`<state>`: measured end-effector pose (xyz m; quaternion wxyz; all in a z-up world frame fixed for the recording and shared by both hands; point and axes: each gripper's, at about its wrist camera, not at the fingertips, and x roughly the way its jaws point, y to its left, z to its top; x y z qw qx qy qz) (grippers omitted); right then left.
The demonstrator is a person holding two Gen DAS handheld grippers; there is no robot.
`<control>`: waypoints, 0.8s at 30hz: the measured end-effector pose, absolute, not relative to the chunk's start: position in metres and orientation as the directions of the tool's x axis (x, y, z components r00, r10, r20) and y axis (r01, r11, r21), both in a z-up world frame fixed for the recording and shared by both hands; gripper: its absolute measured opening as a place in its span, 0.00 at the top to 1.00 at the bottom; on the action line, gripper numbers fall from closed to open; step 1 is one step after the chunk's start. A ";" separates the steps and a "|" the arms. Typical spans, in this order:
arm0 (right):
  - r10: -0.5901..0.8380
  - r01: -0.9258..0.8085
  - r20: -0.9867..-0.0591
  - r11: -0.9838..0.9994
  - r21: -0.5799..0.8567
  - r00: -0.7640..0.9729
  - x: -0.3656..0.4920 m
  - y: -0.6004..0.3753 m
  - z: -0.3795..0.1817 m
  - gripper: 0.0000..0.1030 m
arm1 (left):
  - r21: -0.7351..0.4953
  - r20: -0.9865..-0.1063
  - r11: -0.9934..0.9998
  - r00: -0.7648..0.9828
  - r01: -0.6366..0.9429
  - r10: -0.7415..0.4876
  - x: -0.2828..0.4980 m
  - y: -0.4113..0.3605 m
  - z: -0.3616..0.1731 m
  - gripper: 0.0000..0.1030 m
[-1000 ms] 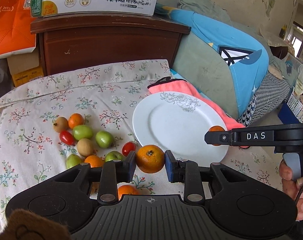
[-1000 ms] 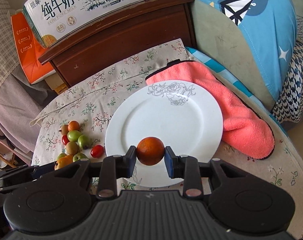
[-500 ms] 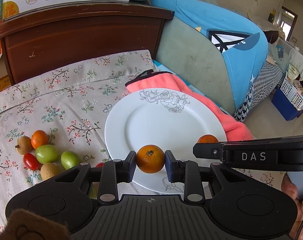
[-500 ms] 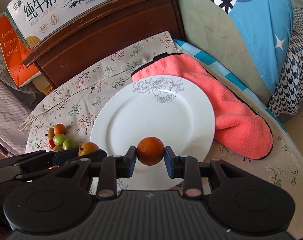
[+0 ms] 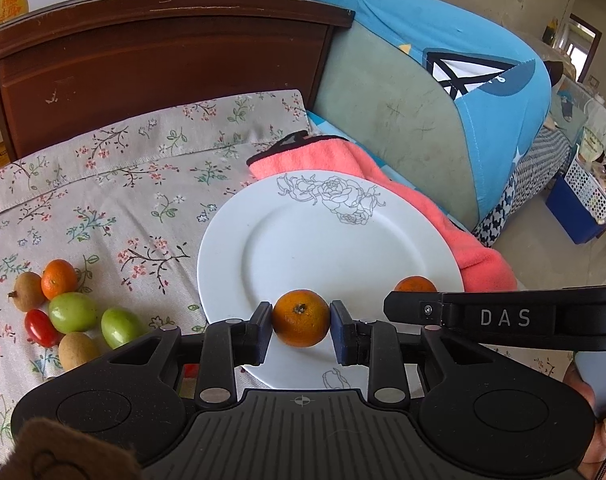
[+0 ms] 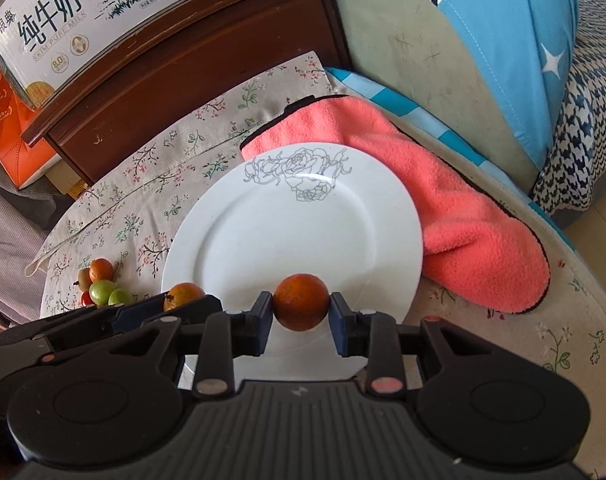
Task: Organize fruits
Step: 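Carry both oranges onto the white plate and open both grippers, then grasp an orange with the right gripper while the left gripper returns to the pile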
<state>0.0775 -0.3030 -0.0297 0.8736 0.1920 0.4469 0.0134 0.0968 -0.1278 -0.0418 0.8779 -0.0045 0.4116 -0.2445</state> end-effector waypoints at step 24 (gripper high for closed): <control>0.275 0.020 -0.702 0.924 0.381 0.656 0.067 -0.284 -0.004 0.61 | -0.163 -0.735 0.949 0.609 0.269 -0.298 0.098 -0.068 0.001 0.32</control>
